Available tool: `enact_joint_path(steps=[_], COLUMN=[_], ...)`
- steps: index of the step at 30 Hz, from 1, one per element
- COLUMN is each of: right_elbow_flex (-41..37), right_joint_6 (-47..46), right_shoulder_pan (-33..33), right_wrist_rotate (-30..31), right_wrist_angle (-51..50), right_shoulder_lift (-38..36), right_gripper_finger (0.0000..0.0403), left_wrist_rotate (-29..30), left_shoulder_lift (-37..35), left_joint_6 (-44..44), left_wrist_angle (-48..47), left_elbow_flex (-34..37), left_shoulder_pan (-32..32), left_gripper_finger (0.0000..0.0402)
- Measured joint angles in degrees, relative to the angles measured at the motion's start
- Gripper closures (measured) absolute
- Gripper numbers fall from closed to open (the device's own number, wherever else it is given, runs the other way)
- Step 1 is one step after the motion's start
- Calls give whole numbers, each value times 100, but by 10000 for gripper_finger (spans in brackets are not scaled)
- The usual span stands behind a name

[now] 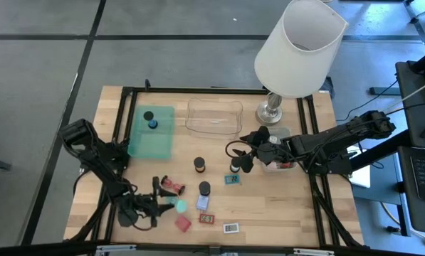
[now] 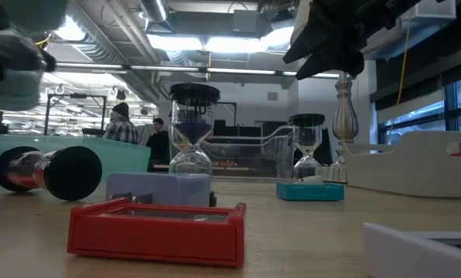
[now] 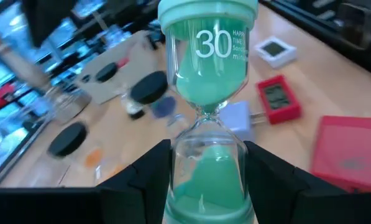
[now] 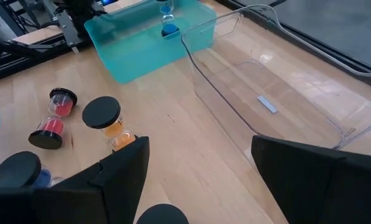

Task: Pick & Place Office items
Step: Put the light blue hourglass into the green bin

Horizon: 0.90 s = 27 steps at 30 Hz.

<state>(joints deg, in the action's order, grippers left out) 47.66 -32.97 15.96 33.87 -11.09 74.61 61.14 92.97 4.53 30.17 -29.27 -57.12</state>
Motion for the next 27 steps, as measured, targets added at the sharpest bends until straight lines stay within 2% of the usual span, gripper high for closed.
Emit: enact_joint_path(steps=[7, 10, 13, 15, 20, 22, 24, 27], right_elbow_flex=[1, 0, 0, 0, 4, 4, 4, 4], right_joint_6=[39, 96, 640, 1297, 3003, 3395, 3638, 4065], right_shoulder_pan=[0, 0, -1, -3, 0, 0, 0, -3], right_wrist_rotate=[21, 19, -45, -347, -1864, -2272, -2427, -2325], right_wrist_angle=[25, 264, 888, 1523, 2993, 3327, 3595, 3644], right_shoulder_lift=[0, 0, 0, 0, 30, 86, 164, 257], right_gripper_finger=[117, 117, 117, 117, 117, 117, 117, 117], left_wrist_rotate=[663, 684, 645, 639, 443, 333, 245, 38], left_shoulder_lift=[17, 52, 52, 52, 52, 52, 52, 52], left_joint_6=[314, 125, -241, -625, -1644, -2148, -2659, -3416], left_wrist_angle=[1131, 1497, 1749, 1974, 2466, 2643, 2889, 3402], left_elbow_flex=[456, 452, 452, 452, 452, 452, 452, 452], left_shoulder_pan=[9, 59, 197, 312, 711, 894, 1101, 1486], left_gripper_finger=[232, 232, 232, 232, 232, 232, 232, 228])
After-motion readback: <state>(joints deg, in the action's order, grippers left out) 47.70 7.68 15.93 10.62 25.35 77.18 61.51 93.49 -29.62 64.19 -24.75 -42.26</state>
